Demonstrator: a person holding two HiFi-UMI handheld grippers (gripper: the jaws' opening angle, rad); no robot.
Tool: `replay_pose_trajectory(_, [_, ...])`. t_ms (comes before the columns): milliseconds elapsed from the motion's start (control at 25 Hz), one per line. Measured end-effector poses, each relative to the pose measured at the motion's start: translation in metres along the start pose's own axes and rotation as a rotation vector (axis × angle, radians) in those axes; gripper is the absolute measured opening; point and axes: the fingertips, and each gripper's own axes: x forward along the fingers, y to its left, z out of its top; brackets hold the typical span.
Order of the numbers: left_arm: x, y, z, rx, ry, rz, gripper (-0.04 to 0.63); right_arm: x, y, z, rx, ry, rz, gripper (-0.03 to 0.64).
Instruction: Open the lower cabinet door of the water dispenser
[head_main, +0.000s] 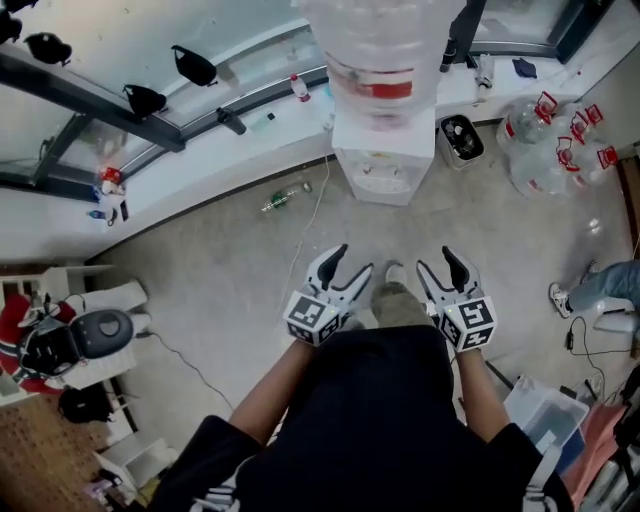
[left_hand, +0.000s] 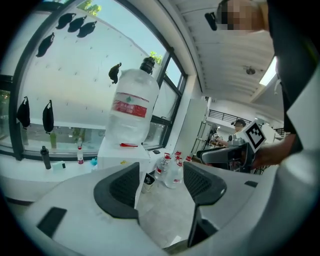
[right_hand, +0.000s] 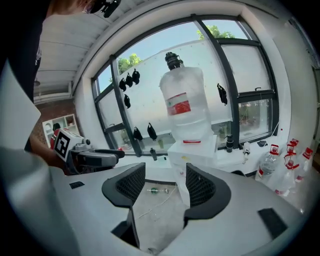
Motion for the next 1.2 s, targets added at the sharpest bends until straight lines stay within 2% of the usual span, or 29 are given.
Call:
replay_pose_trajectory(160, [0.012, 0.004, -0.005, -0.051, 0.029, 0.012, 0.255, 0.02, -0.024, -0.013, 0.045, 0.049, 0.01, 0.222])
replay_pose_trajectory(320, [0.036, 0.013, 0.004, -0.05, -0.01, 0.021, 0.255, 0.045, -0.046, -0.011, 0.033, 0.051, 0.015, 0.222])
replay_pose_trajectory(400, [0.045, 0.019, -0.004, -0.05, -0.022, 0.017, 0.255, 0.057, -0.053, -0.021, 0.012, 0.054, 0.012, 0.222])
replay_pose_trajectory(560, [0.059, 0.04, -0.037, -0.05, -0.022, 0.0, 0.255, 0.086, -0.061, -0.054, -0.005, 0.061, -0.009, 0.222])
replay_pose_trajectory(680, [0.071, 0.058, -0.072, -0.072, -0.014, -0.031, 0.255, 0.112, -0.066, -0.086, 0.087, 0.054, -0.021, 0.224])
replay_pose_trajectory(760, [0.078, 0.071, -0.097, -0.051, -0.006, -0.048, 0.255, 0.131, -0.066, -0.107, 0.128, 0.032, -0.032, 0.224])
replay_pose_trajectory(960, [0.103, 0.105, -0.159, -0.012, 0.005, -0.054, 0.255, 0.171, -0.078, -0.168, 0.117, 0.035, -0.063, 0.229])
replay_pose_trajectory(1200, [0.132, 0.129, -0.202, 0.003, -0.018, -0.063, 0.255, 0.203, -0.102, -0.225, 0.106, 0.041, -0.104, 0.23])
